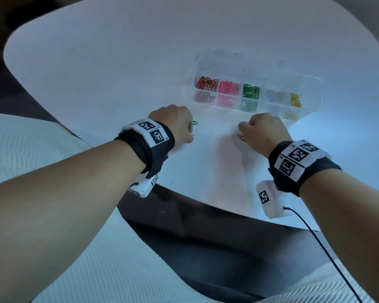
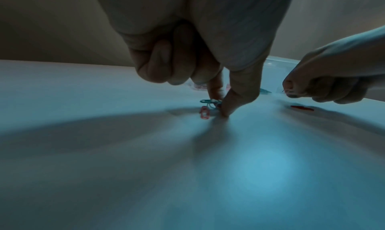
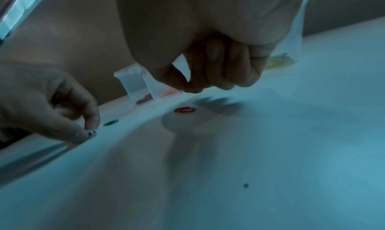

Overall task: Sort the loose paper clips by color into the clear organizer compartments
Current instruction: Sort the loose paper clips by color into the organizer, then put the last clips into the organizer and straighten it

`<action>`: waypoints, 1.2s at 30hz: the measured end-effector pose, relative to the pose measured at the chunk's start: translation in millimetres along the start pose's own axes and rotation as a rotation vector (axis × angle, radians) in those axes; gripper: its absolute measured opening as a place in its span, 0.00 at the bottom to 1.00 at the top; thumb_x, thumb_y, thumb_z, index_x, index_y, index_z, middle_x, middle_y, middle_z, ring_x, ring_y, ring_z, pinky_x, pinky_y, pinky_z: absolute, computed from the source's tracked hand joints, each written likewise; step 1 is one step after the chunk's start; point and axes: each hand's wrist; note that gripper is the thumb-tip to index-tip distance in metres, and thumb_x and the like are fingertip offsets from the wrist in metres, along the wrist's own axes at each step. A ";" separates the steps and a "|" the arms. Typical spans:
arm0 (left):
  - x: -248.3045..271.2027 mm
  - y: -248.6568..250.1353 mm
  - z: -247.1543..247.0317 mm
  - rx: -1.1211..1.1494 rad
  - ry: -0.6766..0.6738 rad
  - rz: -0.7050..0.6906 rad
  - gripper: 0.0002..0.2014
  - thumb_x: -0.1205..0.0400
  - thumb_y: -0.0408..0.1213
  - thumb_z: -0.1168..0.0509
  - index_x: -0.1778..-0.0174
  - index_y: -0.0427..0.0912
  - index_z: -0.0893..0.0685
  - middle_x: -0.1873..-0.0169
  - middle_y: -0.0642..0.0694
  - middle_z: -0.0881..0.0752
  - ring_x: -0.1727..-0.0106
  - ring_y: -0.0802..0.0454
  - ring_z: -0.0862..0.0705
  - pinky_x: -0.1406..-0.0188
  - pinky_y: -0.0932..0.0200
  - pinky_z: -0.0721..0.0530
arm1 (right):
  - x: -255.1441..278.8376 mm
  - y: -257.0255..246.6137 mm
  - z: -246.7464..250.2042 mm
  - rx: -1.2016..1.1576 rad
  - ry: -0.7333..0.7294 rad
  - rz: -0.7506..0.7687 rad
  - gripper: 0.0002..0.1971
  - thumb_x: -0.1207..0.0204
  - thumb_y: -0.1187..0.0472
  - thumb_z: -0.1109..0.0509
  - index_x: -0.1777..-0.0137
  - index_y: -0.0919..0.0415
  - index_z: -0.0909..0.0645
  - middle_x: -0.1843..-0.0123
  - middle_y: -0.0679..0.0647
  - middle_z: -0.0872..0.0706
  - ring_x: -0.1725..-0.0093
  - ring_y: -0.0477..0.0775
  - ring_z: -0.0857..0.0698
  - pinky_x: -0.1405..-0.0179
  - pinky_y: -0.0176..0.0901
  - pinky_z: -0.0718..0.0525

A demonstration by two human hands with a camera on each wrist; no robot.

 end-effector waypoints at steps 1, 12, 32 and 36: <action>-0.4 0.9 -0.2 -0.010 -0.003 -0.003 0.05 0.25 0.42 0.31 0.55 0.50 0.14 0.55 0.49 0.13 0.58 0.45 0.16 0.61 0.59 0.25 | 4.1 2.4 3.3 -0.117 -0.020 0.001 0.14 0.26 0.58 0.41 0.73 0.60 0.34 0.73 0.54 0.29 0.73 0.56 0.31 0.73 0.42 0.37; 10.1 43.3 27.2 0.974 -0.123 -0.095 0.13 0.19 0.33 0.52 0.71 0.42 0.37 0.81 0.52 0.39 0.80 0.52 0.45 0.76 0.60 0.47 | 27.4 31.9 82.5 -1.149 -0.240 -0.206 0.11 0.24 0.67 0.43 0.65 0.56 0.37 0.74 0.57 0.23 0.81 0.50 0.40 0.86 0.35 0.43; -46.0 142.6 56.4 1.637 -0.245 0.157 0.14 0.13 0.37 0.47 0.66 0.40 0.27 0.75 0.45 0.27 0.79 0.54 0.31 0.83 0.68 0.35 | -18.7 18.1 111.9 -1.541 -0.248 -0.400 0.41 0.21 0.42 0.34 0.23 0.77 0.39 0.27 0.78 0.33 0.24 0.71 0.31 0.23 0.52 0.32; -50.6 159.5 63.3 1.600 -0.208 0.185 0.10 0.14 0.35 0.43 0.52 0.33 0.20 0.64 0.40 0.19 0.65 0.47 0.19 0.71 0.62 0.16 | -15.4 23.4 116.4 -1.614 -0.179 -0.372 0.40 0.18 0.42 0.38 0.20 0.74 0.43 0.20 0.77 0.39 0.18 0.70 0.40 0.19 0.55 0.37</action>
Point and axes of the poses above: each hand's wrist, its own x-axis away from the middle knuckle, its own z-axis out of the back of the hand, y = z × x
